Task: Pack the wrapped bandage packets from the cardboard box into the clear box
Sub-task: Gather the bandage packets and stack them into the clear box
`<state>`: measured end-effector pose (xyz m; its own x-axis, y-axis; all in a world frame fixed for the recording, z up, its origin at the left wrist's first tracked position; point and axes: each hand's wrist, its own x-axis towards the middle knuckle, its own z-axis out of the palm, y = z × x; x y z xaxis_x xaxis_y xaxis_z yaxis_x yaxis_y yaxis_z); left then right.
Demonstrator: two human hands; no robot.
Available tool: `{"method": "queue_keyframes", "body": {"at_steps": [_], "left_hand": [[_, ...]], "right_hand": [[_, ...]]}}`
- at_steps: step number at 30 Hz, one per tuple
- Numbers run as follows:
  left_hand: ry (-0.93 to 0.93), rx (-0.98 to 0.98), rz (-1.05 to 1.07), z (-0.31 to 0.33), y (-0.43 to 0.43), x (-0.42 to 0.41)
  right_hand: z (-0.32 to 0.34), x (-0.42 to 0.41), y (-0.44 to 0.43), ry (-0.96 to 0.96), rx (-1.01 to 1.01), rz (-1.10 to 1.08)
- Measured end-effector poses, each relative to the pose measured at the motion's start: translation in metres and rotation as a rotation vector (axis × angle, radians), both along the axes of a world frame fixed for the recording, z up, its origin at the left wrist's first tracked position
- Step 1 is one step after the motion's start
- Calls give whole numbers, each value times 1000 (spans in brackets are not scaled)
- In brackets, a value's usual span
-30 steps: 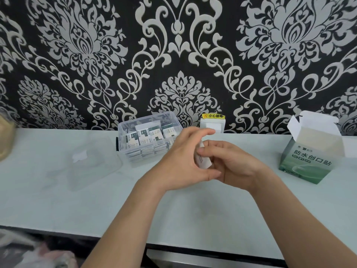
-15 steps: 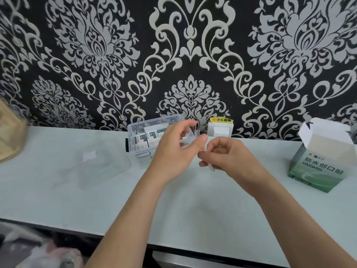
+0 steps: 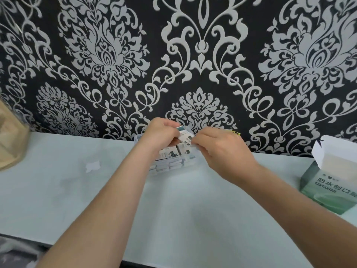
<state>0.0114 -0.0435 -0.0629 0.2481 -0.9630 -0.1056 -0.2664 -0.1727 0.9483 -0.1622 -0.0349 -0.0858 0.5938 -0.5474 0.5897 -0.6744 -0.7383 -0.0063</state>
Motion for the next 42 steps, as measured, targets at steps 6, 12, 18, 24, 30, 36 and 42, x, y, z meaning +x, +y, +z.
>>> {"method": "queue_keyframes", "body": {"at_steps": [6, 12, 18, 24, 30, 36, 42], "left_hand": [[-271, 79, -1, -17, -34, 3], [-629, 87, -69, -27, -47, -7], [-816, 93, -110, -33, -50, -16], [-874, 78, -72, -40, -56, -15], [-1075, -63, -76, -40, -52, -13], [-1041, 45, -513, -27, -48, -2], [-1177, 86, -678, -33, -56, -4]], "right_hand": [[1, 7, -33, 96, 150, 30], [0, 2, -55, -119, 425, -130], [-3, 7, -57, -52, 534, -163], [-4, 5, -55, -76, 557, -128], [-9, 4, -58, -92, 582, -121], [-8, 4, -60, -151, 676, -130], [-7, 8, -60, -210, 770, -154]]}}
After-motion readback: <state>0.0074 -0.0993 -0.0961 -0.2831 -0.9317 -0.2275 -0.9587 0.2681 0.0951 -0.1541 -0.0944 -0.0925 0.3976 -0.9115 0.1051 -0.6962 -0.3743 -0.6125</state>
